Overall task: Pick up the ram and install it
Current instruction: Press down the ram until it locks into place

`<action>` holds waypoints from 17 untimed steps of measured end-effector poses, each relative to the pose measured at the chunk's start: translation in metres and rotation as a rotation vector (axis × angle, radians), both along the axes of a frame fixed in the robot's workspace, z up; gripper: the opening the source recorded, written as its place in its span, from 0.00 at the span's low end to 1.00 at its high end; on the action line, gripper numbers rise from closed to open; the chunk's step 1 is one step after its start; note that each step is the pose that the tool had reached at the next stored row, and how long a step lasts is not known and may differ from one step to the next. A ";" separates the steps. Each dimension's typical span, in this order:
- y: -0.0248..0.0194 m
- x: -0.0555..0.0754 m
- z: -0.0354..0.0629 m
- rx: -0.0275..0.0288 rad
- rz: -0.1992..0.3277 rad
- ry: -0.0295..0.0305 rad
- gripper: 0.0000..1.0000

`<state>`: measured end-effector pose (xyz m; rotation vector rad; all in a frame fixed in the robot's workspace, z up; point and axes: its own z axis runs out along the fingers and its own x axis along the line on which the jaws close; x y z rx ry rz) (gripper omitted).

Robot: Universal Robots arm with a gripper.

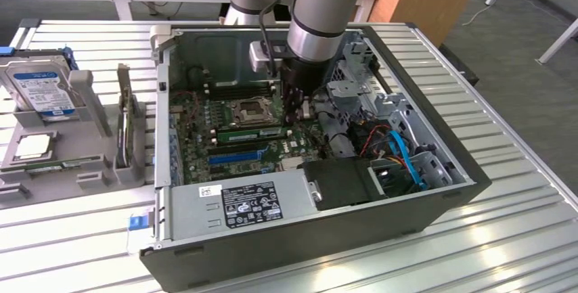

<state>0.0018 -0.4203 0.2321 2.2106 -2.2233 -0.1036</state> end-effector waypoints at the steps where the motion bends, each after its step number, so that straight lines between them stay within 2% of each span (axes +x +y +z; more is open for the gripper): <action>1: 0.0000 0.000 -0.0003 0.0000 0.000 0.0000 0.10; 17: 0.0000 0.000 -0.0024 0.0014 0.000 -0.0001 0.10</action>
